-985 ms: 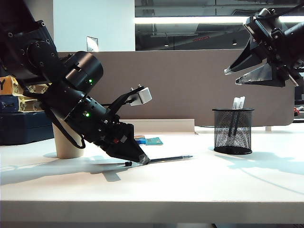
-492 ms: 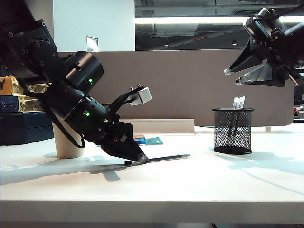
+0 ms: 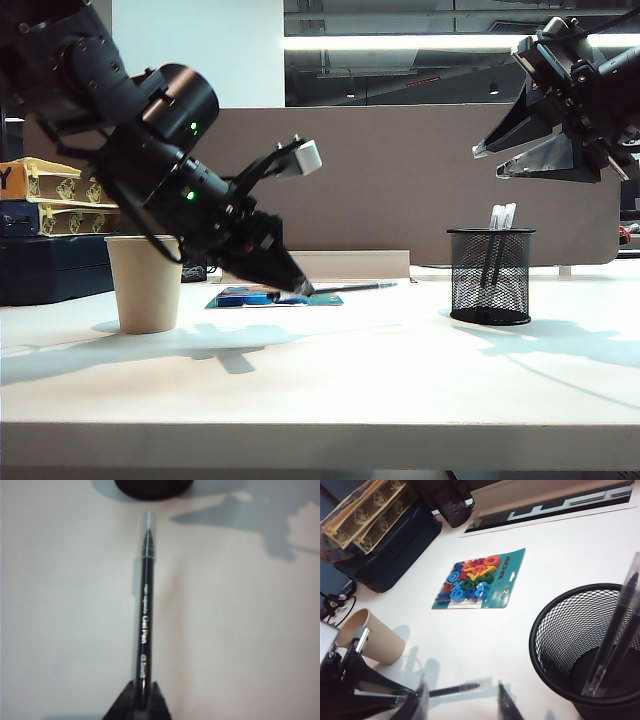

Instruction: Pick up one pen and put it in the pen container.

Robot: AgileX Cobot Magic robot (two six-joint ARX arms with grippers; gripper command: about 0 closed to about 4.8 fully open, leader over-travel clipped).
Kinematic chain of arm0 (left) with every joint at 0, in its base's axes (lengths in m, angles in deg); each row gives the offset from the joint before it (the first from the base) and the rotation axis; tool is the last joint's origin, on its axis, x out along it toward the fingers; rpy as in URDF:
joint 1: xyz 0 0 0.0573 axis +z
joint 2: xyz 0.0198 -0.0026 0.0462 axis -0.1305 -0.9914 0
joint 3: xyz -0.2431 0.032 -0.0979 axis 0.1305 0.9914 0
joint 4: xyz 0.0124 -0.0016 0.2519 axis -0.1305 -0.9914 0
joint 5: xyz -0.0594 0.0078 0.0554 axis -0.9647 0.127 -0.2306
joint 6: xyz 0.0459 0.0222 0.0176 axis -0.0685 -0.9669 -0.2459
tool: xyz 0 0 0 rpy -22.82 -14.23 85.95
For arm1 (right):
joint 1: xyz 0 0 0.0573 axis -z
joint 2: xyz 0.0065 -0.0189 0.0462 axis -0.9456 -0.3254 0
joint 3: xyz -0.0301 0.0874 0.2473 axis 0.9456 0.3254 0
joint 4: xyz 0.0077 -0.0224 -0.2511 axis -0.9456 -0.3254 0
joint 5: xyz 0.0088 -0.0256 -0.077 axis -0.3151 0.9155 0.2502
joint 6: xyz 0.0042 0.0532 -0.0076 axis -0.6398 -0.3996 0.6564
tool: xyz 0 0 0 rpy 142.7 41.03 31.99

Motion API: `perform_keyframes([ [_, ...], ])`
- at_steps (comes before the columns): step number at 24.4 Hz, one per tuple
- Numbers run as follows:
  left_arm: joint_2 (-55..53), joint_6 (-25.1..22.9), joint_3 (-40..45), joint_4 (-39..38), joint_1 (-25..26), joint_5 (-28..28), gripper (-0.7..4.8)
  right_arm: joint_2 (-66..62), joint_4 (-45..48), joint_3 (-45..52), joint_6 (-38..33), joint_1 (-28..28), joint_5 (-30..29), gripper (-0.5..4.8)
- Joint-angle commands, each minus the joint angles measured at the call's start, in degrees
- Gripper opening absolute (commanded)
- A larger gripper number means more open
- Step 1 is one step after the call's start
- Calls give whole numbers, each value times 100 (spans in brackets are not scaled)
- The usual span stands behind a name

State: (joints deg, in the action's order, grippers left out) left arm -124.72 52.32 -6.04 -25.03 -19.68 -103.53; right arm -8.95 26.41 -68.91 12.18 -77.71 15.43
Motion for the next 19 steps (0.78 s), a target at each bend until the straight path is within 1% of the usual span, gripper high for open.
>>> perform_keyframes([
  [1,33,13,-293,-310,-17,9,12,13,96,-39,-127,-15,0,173],
  [2,42,11,-378,-385,-26,13,12,7,98,-39,-164,-15,0,174],
  [4,55,11,-531,-448,-44,59,12,-31,98,-55,-234,-13,2,196],
  [6,74,13,-638,-448,-46,79,12,-90,103,-90,-378,-13,2,240],
  [7,83,13,-680,-444,-48,83,12,-129,107,-109,-450,-13,4,252],
  [15,284,15,-798,-529,-48,157,12,-457,365,-380,-1300,-13,20,258],
  [17,358,17,-798,-520,-50,155,12,-531,396,-505,-1561,-15,11,282],
  [19,459,15,-798,-494,-83,173,12,-629,402,-691,-1843,-15,-87,285],
])
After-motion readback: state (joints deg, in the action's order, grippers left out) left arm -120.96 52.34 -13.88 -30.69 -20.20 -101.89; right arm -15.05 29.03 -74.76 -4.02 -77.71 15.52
